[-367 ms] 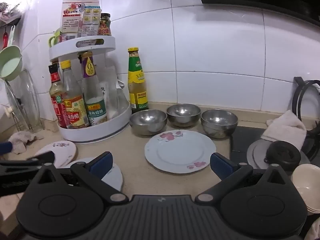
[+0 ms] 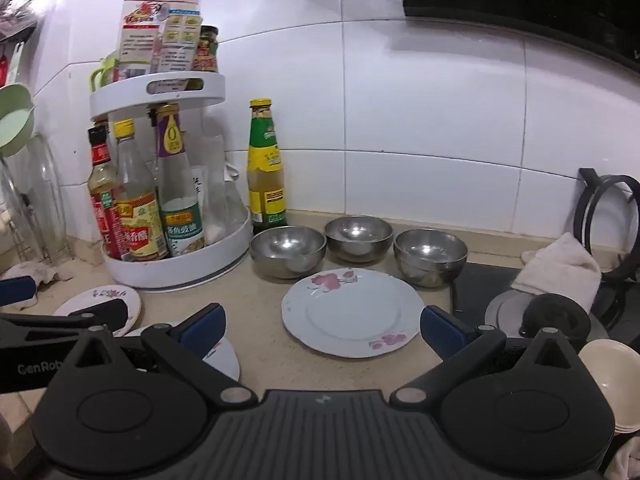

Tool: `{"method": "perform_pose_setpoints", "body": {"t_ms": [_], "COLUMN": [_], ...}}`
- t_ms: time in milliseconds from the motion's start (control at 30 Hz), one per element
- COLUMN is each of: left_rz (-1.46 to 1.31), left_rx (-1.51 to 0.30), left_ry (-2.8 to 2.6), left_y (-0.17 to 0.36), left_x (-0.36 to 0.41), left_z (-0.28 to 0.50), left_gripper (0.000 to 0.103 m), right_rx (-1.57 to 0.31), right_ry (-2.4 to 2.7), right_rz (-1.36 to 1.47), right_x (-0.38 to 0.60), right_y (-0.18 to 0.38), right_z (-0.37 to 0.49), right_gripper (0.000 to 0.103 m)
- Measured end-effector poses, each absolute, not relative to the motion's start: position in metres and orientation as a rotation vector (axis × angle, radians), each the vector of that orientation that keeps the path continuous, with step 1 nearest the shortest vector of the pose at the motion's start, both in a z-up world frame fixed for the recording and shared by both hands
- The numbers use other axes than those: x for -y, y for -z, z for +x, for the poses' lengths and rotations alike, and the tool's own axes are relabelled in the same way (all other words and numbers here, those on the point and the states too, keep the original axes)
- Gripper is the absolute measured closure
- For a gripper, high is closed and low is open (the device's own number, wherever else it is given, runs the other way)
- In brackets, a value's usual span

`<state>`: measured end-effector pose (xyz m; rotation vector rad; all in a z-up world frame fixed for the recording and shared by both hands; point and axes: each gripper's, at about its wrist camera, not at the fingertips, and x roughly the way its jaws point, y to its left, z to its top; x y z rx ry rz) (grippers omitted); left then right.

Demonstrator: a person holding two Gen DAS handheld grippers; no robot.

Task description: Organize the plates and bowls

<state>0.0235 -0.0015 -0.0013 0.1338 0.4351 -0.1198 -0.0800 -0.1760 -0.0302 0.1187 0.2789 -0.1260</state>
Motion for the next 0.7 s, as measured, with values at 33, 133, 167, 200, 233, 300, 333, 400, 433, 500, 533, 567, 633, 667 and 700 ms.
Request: {"method": "perform_pose_setpoints", "body": {"t_ms": [33, 133, 167, 200, 233, 300, 333, 400, 433, 500, 533, 567, 633, 667, 700], "left_rz": [0.135, 0.138, 0.139, 0.141, 0.142, 0.136, 0.131, 0.122, 0.118, 0.116, 0.116, 0.117, 0.117, 0.116, 0.115], "left_rx": [-0.435, -0.437, -0.437, -0.440, -0.444, -0.460, -0.468, -0.486, -0.493, -0.505, -0.508, -0.512, -0.521, -0.528, -0.534], "left_ry": [0.125, 0.134, 0.138, 0.139, 0.141, 0.148, 0.150, 0.154, 0.154, 0.154, 0.154, 0.151, 0.146, 0.142, 0.139], "left_y": [0.0013, 0.0022, 0.0026, 0.0033, 0.0041, 0.0032, 0.0039, 0.0044, 0.0054, 0.0063, 0.0070, 0.0073, 0.0085, 0.0086, 0.0091], "left_x": [0.0014, 0.0014, 0.0014, 0.0016, 0.0016, -0.0005, -0.0010, -0.0007, 0.0001, 0.0005, 0.0005, 0.0011, 0.0008, 0.0008, 0.0001], "left_z": [0.0247, 0.0264, 0.0265, 0.0266, 0.0268, 0.0304, 0.0309, 0.0332, 0.0328, 0.0327, 0.0322, 0.0322, 0.0310, 0.0312, 0.0308], "left_gripper": [0.000, 0.000, 0.000, 0.000, 0.000, 0.000, 0.000, 0.000, 0.000, 0.000, 0.000, 0.000, 0.000, 0.000, 0.000], "right_rx": [-0.277, -0.275, -0.278, -0.279, -0.282, -0.287, -0.290, -0.294, -0.295, -0.302, -0.307, -0.311, -0.318, -0.321, -0.325], "right_ry": [0.132, 0.145, 0.146, 0.149, 0.150, 0.150, 0.152, 0.153, 0.157, 0.160, 0.159, 0.157, 0.156, 0.155, 0.152], "right_rz": [0.121, 0.123, 0.125, 0.127, 0.129, 0.132, 0.133, 0.129, 0.126, 0.125, 0.126, 0.128, 0.130, 0.130, 0.129], "right_x": [0.1761, 0.1758, 0.1756, 0.1750, 0.1753, 0.1765, 0.1762, 0.1761, 0.1752, 0.1744, 0.1750, 0.1755, 0.1756, 0.1747, 0.1747], "right_y": [0.0296, 0.0295, 0.0300, 0.0309, 0.0320, 0.0333, 0.0331, 0.0337, 0.0340, 0.0343, 0.0353, 0.0362, 0.0378, 0.0380, 0.0386], "right_z": [-0.0798, -0.0784, -0.0779, -0.0781, -0.0779, -0.0776, -0.0776, -0.0778, -0.0783, -0.0782, -0.0784, -0.0786, -0.0791, -0.0791, -0.0791], "right_gripper": [0.001, 0.001, 0.001, 0.001, 0.001, 0.001, 0.001, 0.001, 0.001, 0.001, 0.001, 0.001, 0.001, 0.001, 0.001]}}
